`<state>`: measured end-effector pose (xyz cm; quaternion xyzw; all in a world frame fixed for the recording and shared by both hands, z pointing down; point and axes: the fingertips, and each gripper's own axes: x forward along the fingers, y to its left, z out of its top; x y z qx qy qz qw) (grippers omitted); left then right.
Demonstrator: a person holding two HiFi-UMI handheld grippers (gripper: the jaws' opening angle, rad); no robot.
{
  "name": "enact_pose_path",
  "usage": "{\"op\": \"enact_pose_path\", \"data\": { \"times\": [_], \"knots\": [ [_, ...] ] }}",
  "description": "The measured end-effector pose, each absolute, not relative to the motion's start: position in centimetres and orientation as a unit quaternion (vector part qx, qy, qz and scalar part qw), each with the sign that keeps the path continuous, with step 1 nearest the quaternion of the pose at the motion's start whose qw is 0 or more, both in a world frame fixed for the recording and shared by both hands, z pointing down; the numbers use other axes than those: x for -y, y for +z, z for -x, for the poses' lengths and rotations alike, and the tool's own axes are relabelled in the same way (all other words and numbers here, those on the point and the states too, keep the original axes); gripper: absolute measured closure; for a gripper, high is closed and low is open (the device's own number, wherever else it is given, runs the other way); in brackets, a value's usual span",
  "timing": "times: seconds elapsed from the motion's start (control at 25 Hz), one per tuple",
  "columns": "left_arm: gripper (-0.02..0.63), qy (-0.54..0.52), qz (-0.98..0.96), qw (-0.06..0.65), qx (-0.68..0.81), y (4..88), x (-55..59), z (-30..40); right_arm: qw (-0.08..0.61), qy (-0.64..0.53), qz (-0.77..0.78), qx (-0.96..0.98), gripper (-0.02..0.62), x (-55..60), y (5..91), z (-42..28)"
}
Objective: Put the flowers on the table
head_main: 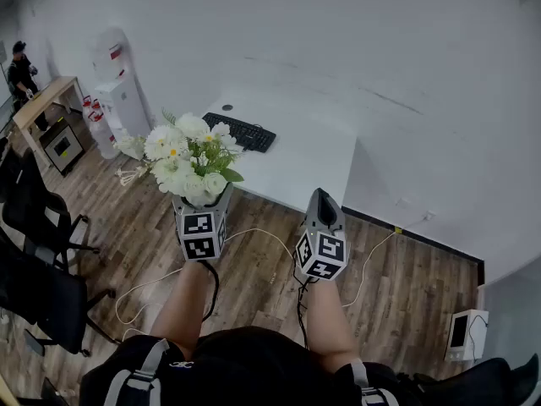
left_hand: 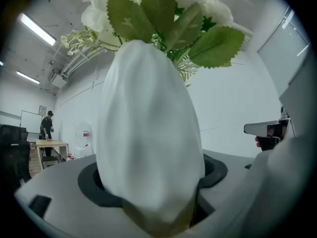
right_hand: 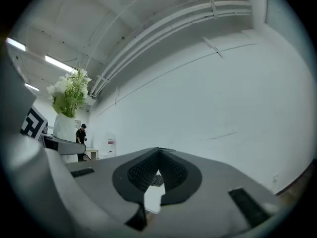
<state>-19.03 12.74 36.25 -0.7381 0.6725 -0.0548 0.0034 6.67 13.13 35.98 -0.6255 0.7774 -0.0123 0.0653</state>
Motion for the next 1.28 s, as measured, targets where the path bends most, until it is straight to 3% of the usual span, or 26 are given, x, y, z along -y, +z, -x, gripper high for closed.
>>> {"op": "enact_pose_path", "data": {
  "times": [0.72, 0.96, 1.28],
  "knots": [
    [0.209, -0.058, 0.749, -0.003, -0.660, 37.2, -11.9, 19.2, 0.072, -0.020, 0.620, -0.781, 0.594, -13.1, 36.4, -5.1],
    [0.209, -0.049, 0.758, 0.001, -0.650, 37.6, -15.0, 26.6, 0.069, -0.002, 0.630, -0.773, 0.594, -17.0, 36.6, 2.4],
    [0.209, -0.045, 0.772, 0.002, -0.634, 38.3, -15.3, 27.8, 0.071, 0.013, 0.649, -0.757, 0.594, -17.8, 36.4, 3.0]
  ]
}}
